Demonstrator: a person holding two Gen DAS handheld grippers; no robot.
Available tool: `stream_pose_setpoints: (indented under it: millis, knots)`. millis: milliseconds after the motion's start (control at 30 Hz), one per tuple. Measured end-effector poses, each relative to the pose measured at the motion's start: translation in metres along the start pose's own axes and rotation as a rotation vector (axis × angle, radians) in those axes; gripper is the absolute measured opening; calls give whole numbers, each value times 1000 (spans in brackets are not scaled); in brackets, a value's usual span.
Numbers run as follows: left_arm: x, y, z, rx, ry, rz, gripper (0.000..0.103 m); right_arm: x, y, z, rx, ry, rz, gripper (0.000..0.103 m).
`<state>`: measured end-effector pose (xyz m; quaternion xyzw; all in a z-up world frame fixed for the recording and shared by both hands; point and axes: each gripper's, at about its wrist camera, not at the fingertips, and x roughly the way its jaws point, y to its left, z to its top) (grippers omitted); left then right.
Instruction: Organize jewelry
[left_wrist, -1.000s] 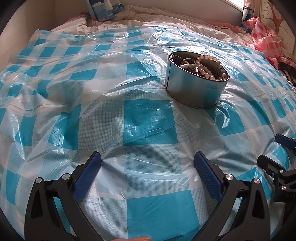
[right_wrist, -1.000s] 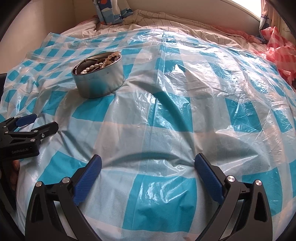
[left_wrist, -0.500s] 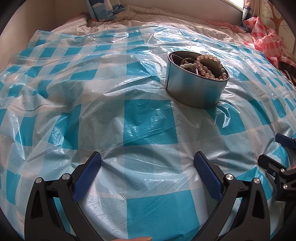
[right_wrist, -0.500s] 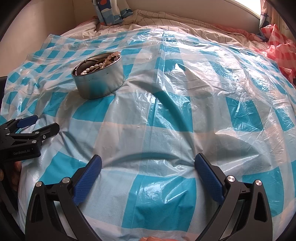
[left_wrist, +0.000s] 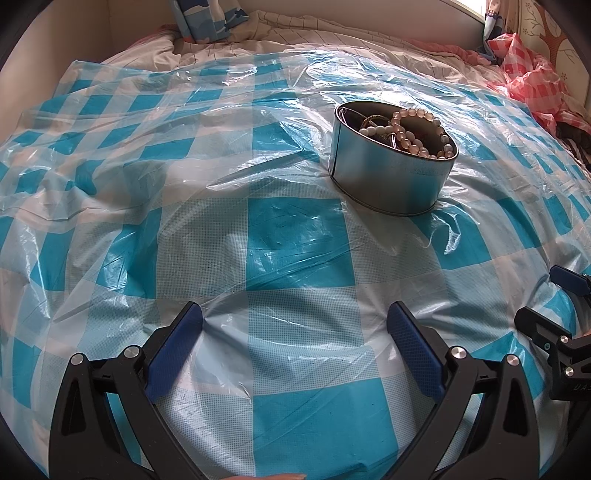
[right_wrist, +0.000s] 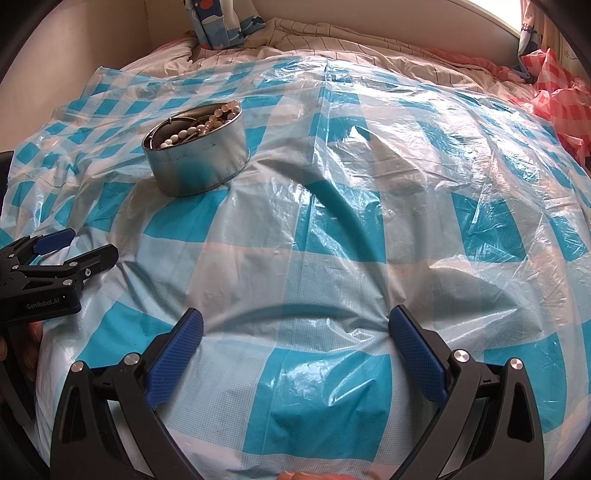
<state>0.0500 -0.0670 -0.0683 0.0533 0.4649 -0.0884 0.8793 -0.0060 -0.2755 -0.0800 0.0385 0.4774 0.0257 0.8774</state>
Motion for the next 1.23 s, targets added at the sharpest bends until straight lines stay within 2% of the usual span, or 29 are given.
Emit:
stream_pose_setpoints:
  millis: [767,1033,1233]
  knots:
    - [0,2,-1,-8,-16,-10,96,1,0,0,2,-1,4,97]
    - [5,-2,-1,8,-11,18,97,7,-3,0,9,8,15,97]
    - [3,-3,0,17,-8,32,97,10,0,3,-7,28,-9,97]
